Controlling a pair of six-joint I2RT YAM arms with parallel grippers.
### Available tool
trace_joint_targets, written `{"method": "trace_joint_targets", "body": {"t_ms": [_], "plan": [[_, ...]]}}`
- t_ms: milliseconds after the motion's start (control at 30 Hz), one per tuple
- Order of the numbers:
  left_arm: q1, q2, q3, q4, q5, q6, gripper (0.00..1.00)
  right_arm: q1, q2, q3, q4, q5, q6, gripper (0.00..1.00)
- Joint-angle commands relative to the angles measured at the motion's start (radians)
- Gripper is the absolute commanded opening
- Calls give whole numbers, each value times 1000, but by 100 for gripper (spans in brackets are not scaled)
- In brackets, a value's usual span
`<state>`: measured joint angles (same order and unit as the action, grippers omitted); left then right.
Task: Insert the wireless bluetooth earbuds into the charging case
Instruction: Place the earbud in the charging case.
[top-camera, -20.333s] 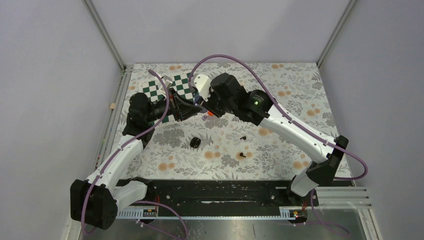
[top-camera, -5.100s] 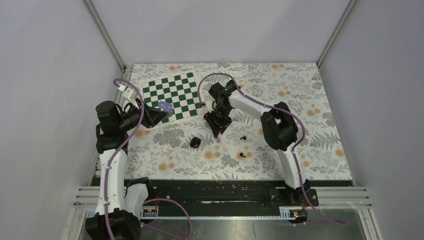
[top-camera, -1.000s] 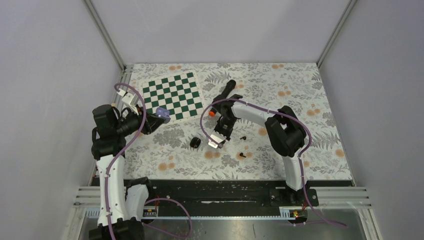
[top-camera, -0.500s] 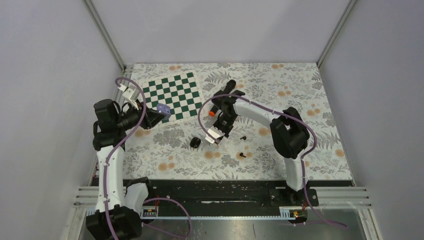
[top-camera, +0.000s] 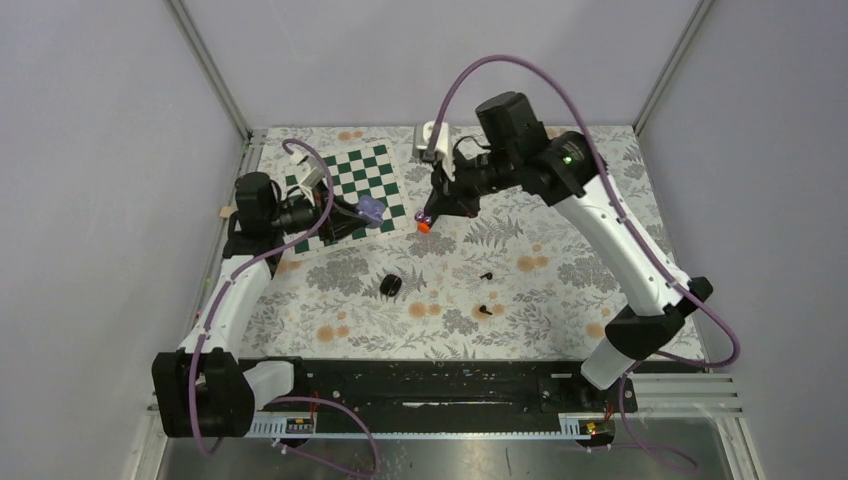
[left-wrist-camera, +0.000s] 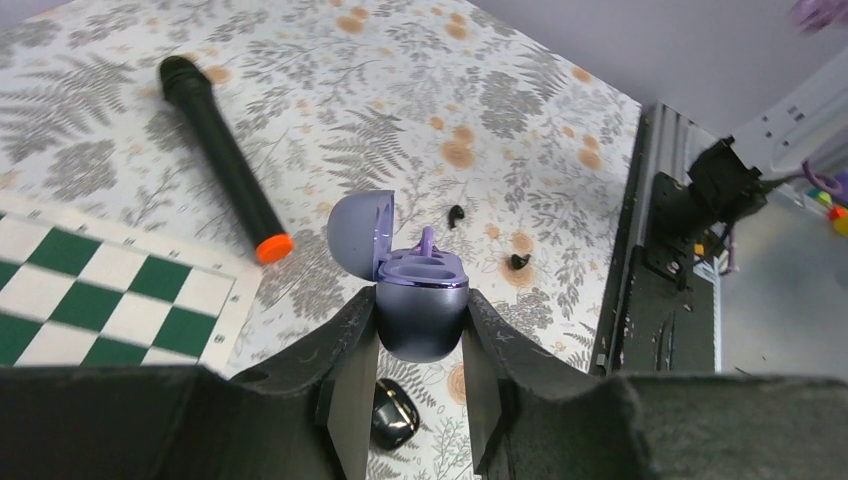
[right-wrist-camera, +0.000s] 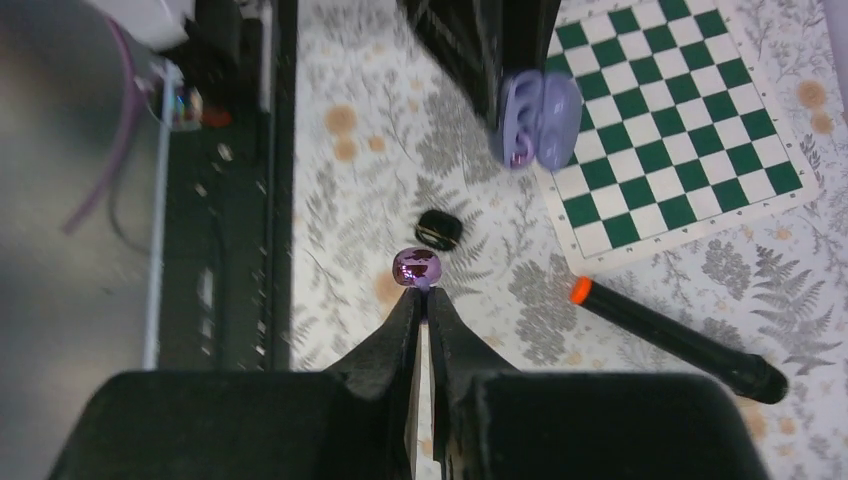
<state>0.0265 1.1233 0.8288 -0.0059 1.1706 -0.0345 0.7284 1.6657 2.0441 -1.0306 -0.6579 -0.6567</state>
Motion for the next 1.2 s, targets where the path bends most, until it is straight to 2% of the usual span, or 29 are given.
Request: {"method": "trace_joint_targets", "body": {"t_ms": [0, 167, 400, 867, 967, 1167], "plan": [[-79, 24, 66, 157, 103, 24, 0, -5, 26, 78, 47, -23, 439, 0], [-124, 26, 88, 154, 143, 26, 0, -4, 75, 133, 75, 29, 493, 0], [-157, -35, 88, 118, 163, -7, 0, 12, 61, 24, 255, 76, 567, 0], [-203, -91, 94, 41, 163, -47, 0, 55, 57, -24, 306, 24, 565, 0], [-203, -81, 101, 58, 179, -82, 0, 59, 39, -57, 328, 7, 550, 0], [-203, -68, 96, 171, 192, -190, 0, 63, -63, -225, 473, 13, 542, 0]]}}
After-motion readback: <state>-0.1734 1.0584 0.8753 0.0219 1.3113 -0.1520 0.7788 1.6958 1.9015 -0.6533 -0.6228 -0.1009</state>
